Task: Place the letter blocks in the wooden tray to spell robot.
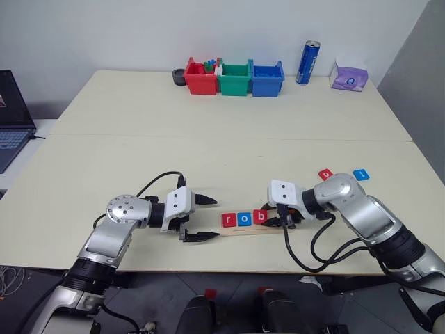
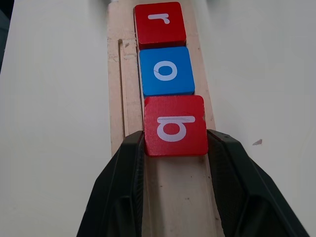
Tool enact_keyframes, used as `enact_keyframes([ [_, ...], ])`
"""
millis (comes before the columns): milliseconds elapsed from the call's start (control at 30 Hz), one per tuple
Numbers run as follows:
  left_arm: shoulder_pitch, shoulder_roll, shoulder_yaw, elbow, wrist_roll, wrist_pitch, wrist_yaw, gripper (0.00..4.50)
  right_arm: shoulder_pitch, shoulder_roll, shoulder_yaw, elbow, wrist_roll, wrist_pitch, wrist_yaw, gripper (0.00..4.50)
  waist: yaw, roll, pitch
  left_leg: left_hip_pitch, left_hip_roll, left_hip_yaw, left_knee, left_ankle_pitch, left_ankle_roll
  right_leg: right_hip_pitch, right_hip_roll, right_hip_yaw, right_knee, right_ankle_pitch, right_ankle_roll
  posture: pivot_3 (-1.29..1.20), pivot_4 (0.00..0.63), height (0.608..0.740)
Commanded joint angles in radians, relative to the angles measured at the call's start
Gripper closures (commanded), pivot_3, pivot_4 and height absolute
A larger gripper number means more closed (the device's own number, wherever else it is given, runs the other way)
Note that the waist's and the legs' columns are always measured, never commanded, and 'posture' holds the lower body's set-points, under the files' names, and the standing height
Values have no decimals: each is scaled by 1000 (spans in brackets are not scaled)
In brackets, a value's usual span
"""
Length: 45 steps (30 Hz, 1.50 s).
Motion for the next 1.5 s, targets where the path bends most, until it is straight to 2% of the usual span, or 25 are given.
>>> enact_keyframes([
  [33, -8, -3, -4, -6, 3, -13, -2, 0, -26, -5, 1, -19, -13, -1, 15, 2685, 0, 0, 0, 0, 0, 0, 0, 0, 0, 0, 0, 0, 0, 0, 0, 0, 150, 740],
  [267, -6, -3, -5, -12, 2, -9, -2, 0, -25, 5, -15, -26, -19, 2, 7, 207, 0, 0, 0, 0, 0, 0, 0, 0, 0, 0, 0, 0, 0, 0, 0, 0, 150, 740],
  [300, -6, -3, -4, -12, 2, -9, -2, 0, -27, 7, -26, -34, -11, 12, 3, 37, 0, 0, 0, 0, 0, 0, 0, 0, 0, 0, 0, 0, 0, 0, 0, 0, 150, 740],
  [533, -1, 3, 6, -1, 1, -12, 2, 0, 29, -30, -154, -201, 98, 146, -17, 37, 1, 0, 0, 0, 0, -1, 0, 0, 0, 0, 0, 0, 0, 0, 0, 0, 150, 740],
  [633, 3, 9, 13, 0, -1, -8, 6, 0, 111, -73, -184, -260, 106, 162, -41, 657, 4, 0, 0, -1, 0, -1, 0, 0, 0, 0, -1, -2, -1, 0, 0, 0, 150, 740],
  [733, 2, 16, 18, -1, -5, -1, 5, 0, 160, -102, -183, -269, 86, 147, -73, 1763, 2, 0, 0, -1, 0, -1, 0, 0, 0, 0, -1, -1, 0, 0, 0, 0, 150, 740],
  [967, -14, 25, 16, 6, -11, 16, -9, 0, 158, -95, -154, -222, 62, 122, -118, 4311, -2, 0, 0, 0, 0, 0, 0, 0, 0, 0, 1, -1, 0, 0, 0, 0, 150, 740],
  [1000, -16, 24, 16, 6, -10, 18, -9, 0, 154, -91, -148, -215, 60, 119, -119, 4480, -1, 0, 0, 0, 0, 0, 0, 0, 0, 0, 1, -1, 0, 0, 0, 0, 150, 740],
  [1500, -15, 21, 12, 1, -6, 15, -2, 0, 88, -21, -58, -127, 15, 86, -118, 4480, -1, 0, 0, 0, 0, 0, 0, 0, 0, 0, 0, -1, 0, 0, 0, 0, 150, 740],
])
